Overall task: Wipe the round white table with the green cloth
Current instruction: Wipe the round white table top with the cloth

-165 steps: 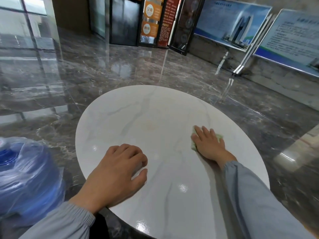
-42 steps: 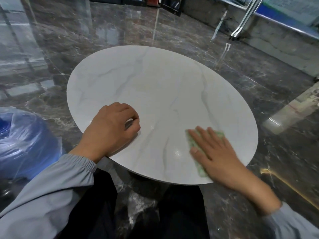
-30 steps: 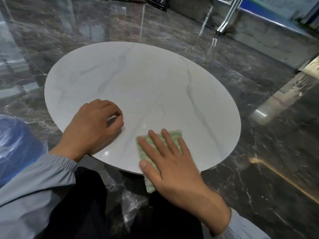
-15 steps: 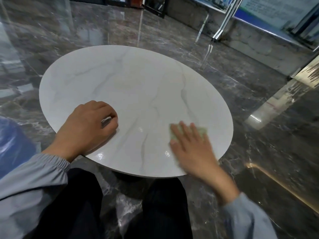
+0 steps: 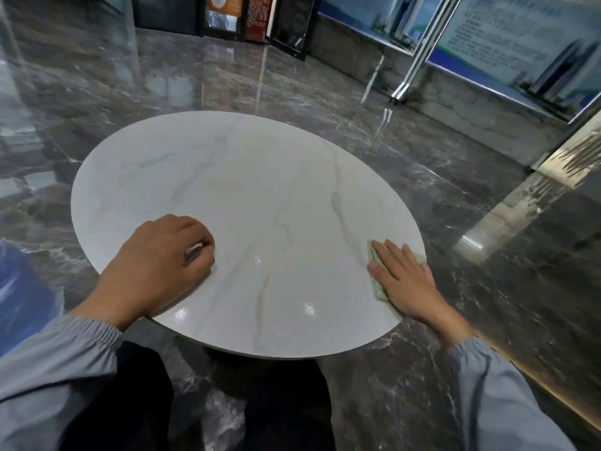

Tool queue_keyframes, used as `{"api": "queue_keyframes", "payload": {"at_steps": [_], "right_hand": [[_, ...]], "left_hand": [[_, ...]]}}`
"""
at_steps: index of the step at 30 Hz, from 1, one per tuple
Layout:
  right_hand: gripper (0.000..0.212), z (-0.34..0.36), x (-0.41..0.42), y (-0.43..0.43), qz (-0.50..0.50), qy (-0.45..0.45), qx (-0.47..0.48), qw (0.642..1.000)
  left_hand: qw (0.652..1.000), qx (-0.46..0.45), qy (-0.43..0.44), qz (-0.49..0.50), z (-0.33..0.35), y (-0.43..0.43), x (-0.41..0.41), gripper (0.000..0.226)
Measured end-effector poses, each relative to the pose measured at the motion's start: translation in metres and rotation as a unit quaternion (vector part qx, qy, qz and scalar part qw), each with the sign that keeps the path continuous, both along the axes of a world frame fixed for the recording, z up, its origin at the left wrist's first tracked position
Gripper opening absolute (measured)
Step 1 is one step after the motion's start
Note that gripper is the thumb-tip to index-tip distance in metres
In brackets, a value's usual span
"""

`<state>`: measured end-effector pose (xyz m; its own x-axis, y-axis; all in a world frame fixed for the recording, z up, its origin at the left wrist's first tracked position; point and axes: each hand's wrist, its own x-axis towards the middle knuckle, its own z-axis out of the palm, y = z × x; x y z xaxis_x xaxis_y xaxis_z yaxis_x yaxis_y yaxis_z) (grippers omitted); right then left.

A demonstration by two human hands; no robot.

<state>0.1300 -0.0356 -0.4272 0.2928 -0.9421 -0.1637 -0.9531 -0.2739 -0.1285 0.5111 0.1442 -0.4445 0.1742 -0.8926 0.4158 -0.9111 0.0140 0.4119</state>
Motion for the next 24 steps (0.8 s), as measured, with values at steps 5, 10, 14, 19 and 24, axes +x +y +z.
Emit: {"api": "queue_keyframes", "payload": {"at_steps": [5,10,14,19,24], "right_hand": [[0.059,-0.014,0.058,0.058,0.089,0.029,-0.039,0.995],[0.060,-0.025,0.121,0.166,0.291,-0.054,-0.050,0.954],[0.057,-0.013,0.097,0.135,0.288,-0.076,-0.042,0.954],[0.058,-0.007,0.019,0.016,0.083,0.004,-0.054,0.995],[0.060,-0.003,0.007,-0.037,-0.059,0.010,0.003,0.998]], "left_hand": [[1.000,0.003,0.000,0.001,0.001,-0.001,0.000,0.028],[1.000,0.006,-0.011,-0.001,0.000,-0.001,0.001,0.029],[1.000,0.015,-0.003,-0.008,0.005,-0.001,-0.001,0.028],[1.000,0.017,-0.003,0.002,0.004,0.001,-0.001,0.030],[1.000,0.007,-0.003,0.002,0.004,0.001,-0.003,0.032]]}}
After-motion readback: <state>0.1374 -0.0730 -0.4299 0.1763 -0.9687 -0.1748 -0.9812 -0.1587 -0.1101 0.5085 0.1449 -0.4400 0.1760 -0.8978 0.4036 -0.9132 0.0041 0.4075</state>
